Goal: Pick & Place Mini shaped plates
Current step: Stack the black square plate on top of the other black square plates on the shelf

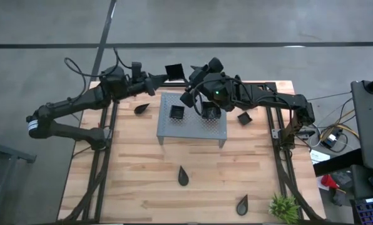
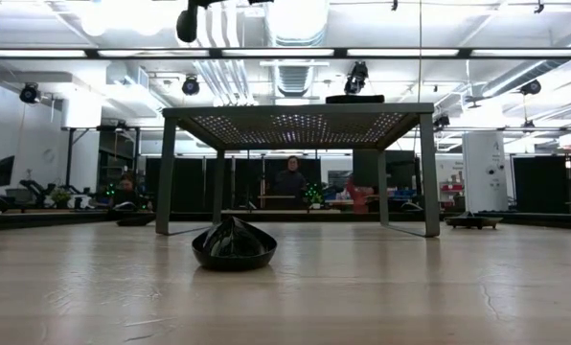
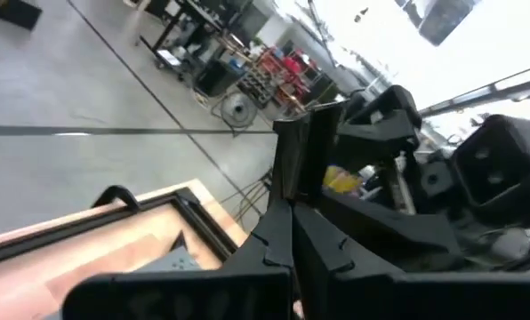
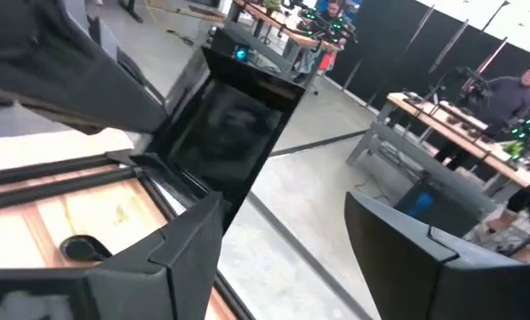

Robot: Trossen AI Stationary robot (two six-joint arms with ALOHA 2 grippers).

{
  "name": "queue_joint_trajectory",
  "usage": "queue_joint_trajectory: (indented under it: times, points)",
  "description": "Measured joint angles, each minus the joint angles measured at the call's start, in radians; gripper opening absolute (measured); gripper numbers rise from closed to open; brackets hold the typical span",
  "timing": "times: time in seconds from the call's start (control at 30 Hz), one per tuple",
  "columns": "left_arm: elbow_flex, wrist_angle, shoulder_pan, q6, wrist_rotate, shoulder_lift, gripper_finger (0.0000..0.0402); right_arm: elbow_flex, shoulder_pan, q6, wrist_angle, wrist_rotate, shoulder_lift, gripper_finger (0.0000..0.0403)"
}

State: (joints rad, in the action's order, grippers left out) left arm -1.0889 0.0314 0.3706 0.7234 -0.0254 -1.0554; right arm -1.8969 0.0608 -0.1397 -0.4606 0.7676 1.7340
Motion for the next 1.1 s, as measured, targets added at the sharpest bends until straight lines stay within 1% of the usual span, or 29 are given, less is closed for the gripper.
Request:
queue_joint_trajectory:
  times: [0.1,0.23,0.4,0.47,0.53,0.6,0.67,0.77,0.9,1.1]
  points:
    - [-0.003,-0.062,0.000,-0.007,-0.011,0.001,0.0000,-0.009,-0.004,0.008,-0.005,-0.005,0.000,0.0242]
    - [-0.003,-0.197,0.000,0.041,-0.012,0.001,0.0000,-0.017,-0.010,-0.017,-0.005,-0.006,-0.010,0.0249]
    - [-0.006,-0.194,0.000,0.040,-0.007,0.004,0.0000,-0.018,-0.010,-0.055,-0.027,-0.006,-0.013,0.0251]
    - [-0.006,-0.234,0.000,0.077,0.024,0.003,0.0000,-0.019,-0.010,-0.059,-0.040,-0.007,-0.013,0.0248]
    - [-0.006,-0.323,0.003,0.139,0.044,-0.001,0.0000,-0.026,-0.011,-0.054,-0.038,-0.007,-0.013,0.0244]
    - [-0.004,-0.402,0.003,0.159,0.064,-0.014,0.0000,-0.031,-0.011,-0.055,-0.038,-0.008,-0.015,0.0241]
    - [-0.004,-0.450,0.009,0.174,0.112,-0.035,0.0000,-0.034,-0.010,-0.053,-0.037,-0.008,-0.016,0.0239]
    - [-0.004,-0.486,0.014,0.201,0.193,-0.073,0.0000,-0.034,-0.010,-0.051,-0.037,-0.009,-0.016,0.0236]
    - [-0.004,-0.488,0.029,0.239,0.278,-0.123,0.0000,-0.032,-0.010,-0.051,-0.037,-0.009,-0.016,0.0236]
    - [-0.003,-0.568,0.043,0.265,0.357,-0.168,0.0000,-0.031,-0.010,-0.037,-0.037,-0.009,-0.016,0.0243]
